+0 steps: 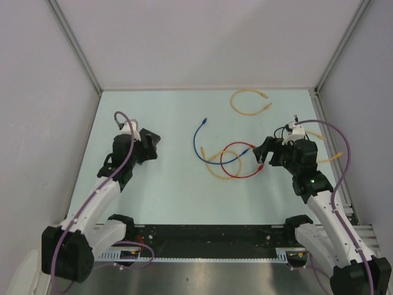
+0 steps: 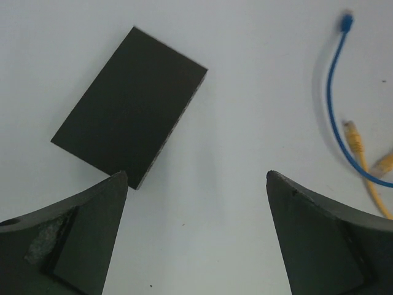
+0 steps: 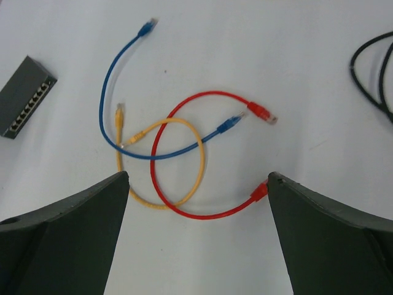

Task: Insert the plug into the switch port

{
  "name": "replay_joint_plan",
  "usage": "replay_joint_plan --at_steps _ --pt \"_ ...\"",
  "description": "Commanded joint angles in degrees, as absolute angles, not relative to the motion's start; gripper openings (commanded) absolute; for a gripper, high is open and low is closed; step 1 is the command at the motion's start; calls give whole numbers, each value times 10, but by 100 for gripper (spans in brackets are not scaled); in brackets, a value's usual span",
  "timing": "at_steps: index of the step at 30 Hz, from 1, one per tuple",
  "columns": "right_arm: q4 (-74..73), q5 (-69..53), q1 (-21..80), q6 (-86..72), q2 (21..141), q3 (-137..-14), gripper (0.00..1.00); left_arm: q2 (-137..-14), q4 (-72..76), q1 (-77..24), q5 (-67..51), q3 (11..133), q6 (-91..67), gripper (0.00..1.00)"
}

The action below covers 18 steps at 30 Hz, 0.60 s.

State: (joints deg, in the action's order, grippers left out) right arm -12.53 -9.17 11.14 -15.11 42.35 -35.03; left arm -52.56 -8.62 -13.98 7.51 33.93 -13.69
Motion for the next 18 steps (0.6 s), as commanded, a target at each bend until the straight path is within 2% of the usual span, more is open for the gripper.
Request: replay_joint_plan --at_steps 1,6,12,18 --pt "-101 -108 148 -178 462 -349 100 -607 -13 -66 72 400 -151 99" --pt "-85 -94 234 -179 516 -349 100 -756 -10 14 40 496 -128 100" --pt "-47 -69 320 -185 569 -349 100 -924 -48 35 10 620 -56 100" --pt "-22 -43 381 -199 603 -351 100 -1045 -141 51 -86 720 -28 99"
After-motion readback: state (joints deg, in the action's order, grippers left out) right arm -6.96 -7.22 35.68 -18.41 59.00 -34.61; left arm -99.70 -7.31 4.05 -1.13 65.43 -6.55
